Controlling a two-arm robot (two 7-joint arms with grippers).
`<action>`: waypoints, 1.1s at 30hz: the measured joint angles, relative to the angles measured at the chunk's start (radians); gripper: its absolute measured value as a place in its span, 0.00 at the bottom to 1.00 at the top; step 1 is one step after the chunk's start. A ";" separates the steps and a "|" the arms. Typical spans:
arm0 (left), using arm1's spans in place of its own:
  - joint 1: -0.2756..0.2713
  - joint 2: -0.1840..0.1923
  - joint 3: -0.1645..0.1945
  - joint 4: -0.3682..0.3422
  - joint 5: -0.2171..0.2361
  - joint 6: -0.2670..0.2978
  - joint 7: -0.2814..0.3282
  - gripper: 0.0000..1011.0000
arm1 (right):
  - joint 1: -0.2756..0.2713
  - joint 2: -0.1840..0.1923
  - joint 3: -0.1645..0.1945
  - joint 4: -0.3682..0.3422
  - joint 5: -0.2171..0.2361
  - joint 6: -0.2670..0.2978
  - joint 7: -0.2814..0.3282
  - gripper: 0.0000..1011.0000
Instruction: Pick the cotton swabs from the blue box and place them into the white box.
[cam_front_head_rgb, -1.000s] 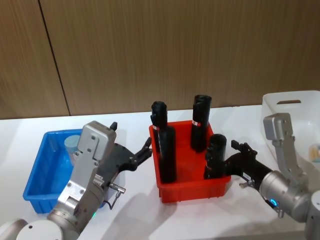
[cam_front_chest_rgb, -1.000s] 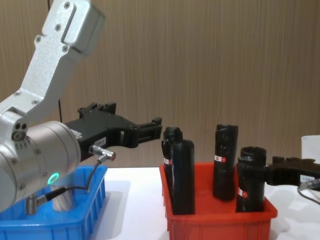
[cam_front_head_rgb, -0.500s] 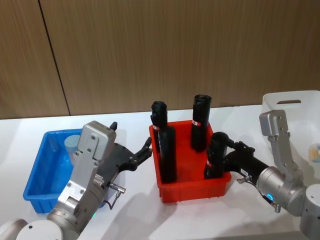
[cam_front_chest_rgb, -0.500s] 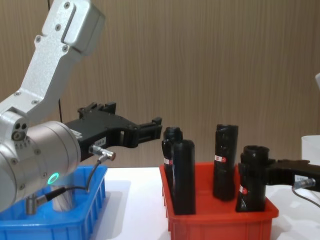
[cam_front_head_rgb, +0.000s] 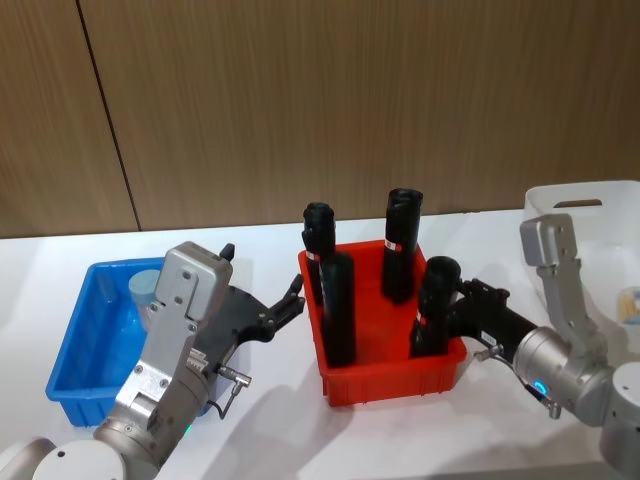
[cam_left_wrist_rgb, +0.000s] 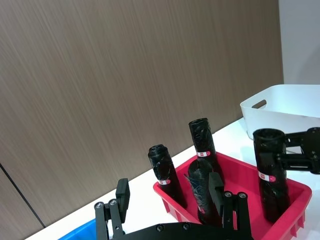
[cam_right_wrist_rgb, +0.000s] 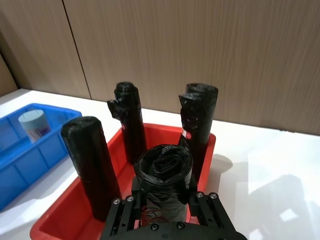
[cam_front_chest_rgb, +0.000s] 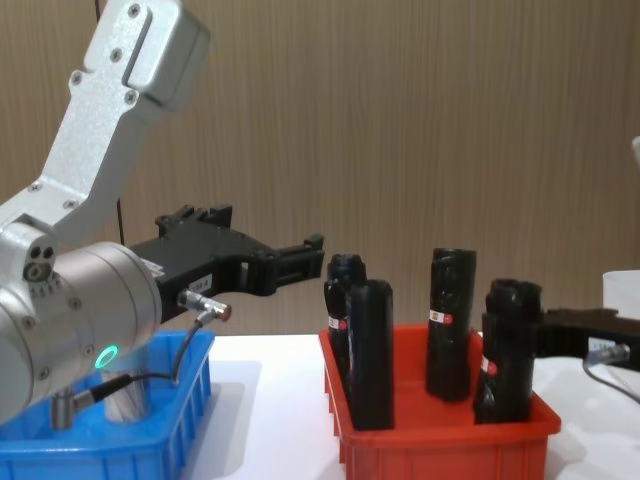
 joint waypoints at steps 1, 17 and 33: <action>0.000 0.000 0.000 0.000 0.000 0.000 0.000 0.99 | 0.000 0.001 0.000 -0.004 0.001 0.000 0.000 0.49; 0.000 0.000 0.000 0.000 0.000 0.000 0.000 0.99 | 0.001 0.023 0.026 -0.147 0.011 0.007 -0.025 0.42; 0.000 0.000 0.000 0.000 0.000 0.000 0.000 0.99 | 0.058 0.063 0.090 -0.197 -0.007 0.019 -0.123 0.41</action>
